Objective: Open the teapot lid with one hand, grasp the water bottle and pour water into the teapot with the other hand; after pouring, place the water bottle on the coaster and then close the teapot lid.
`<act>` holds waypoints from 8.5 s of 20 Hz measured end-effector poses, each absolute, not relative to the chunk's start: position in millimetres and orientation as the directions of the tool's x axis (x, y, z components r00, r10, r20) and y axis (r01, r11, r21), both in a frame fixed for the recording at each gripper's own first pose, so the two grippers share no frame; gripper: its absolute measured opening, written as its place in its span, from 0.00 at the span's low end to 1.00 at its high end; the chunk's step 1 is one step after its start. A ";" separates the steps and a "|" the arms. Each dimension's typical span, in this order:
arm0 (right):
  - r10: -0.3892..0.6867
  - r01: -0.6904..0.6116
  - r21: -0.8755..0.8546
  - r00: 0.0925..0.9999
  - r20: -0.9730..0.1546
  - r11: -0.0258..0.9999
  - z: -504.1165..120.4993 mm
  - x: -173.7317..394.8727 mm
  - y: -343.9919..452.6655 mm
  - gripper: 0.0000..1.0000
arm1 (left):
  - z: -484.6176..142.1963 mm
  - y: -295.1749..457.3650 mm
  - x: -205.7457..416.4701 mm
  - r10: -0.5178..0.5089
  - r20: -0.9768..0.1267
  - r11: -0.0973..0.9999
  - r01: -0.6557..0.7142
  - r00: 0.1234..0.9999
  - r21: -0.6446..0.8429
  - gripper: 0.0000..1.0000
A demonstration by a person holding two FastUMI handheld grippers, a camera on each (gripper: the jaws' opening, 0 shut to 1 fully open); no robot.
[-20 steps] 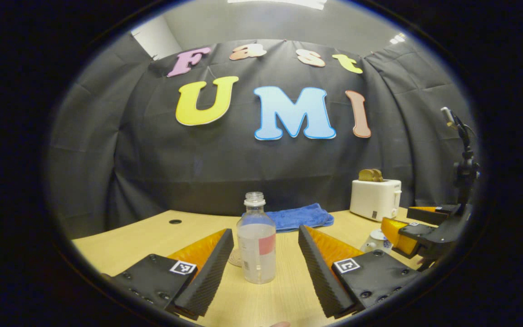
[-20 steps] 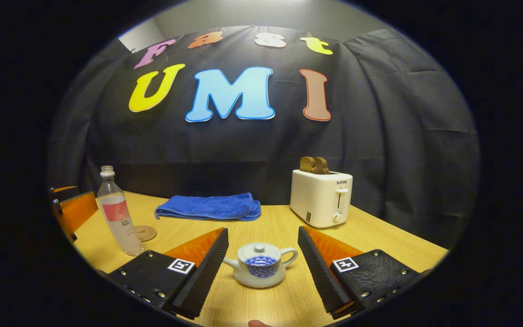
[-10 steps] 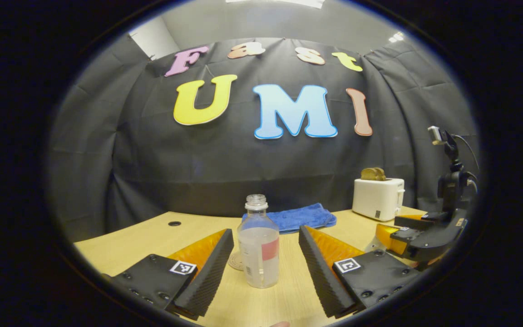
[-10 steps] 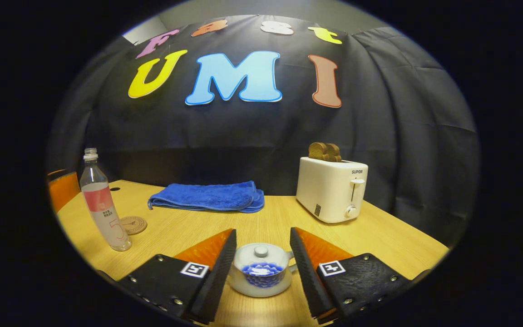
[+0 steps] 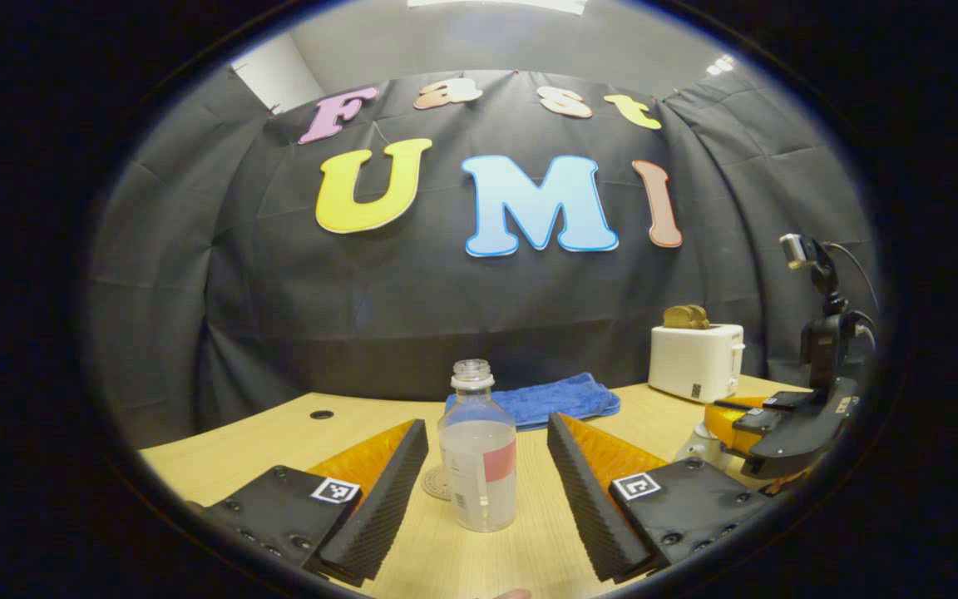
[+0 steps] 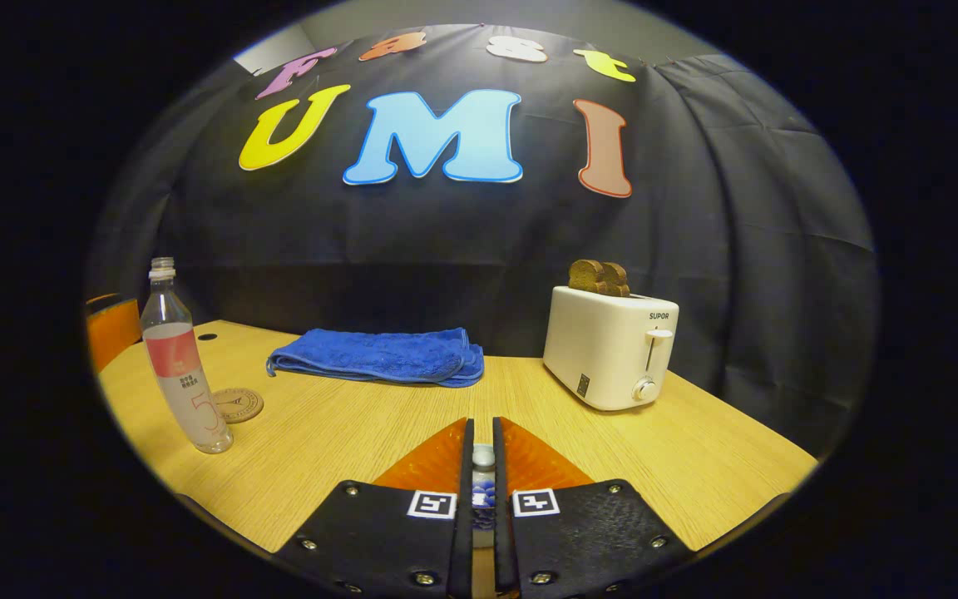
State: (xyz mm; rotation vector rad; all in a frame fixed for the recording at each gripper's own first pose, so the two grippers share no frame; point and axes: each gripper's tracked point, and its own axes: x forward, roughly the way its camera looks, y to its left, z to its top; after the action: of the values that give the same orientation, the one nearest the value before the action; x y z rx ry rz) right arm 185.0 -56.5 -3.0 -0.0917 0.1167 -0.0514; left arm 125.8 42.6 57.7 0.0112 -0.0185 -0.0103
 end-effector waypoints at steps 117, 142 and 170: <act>0.052 -0.053 -0.003 0.998 -0.032 0.999 -16.5 -90.4 -70.1 0.10 | 0.9 -137.3 225.9 -0.078 -0.273 -0.249 0.246 0.959 0.937 0.87; 0.053 -0.054 -0.006 0.997 -0.063 0.999 -23.7 -89.8 -74.3 0.10 | 9.8 -144.0 220.0 -0.062 -0.277 -0.505 0.209 0.959 0.838 0.85; 0.049 -0.050 -0.014 0.996 -0.070 0.999 -24.1 -90.6 -75.5 0.10 | 15.5 -155.6 217.4 -0.076 -0.273 -0.657 0.158 0.959 0.737 0.85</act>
State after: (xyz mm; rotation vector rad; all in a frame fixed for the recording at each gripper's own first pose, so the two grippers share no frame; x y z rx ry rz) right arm -90.6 -75.5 -24.1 -0.0162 0.0694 0.0494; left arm 217.4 -155.6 15.5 2.2612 0.0570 -0.3553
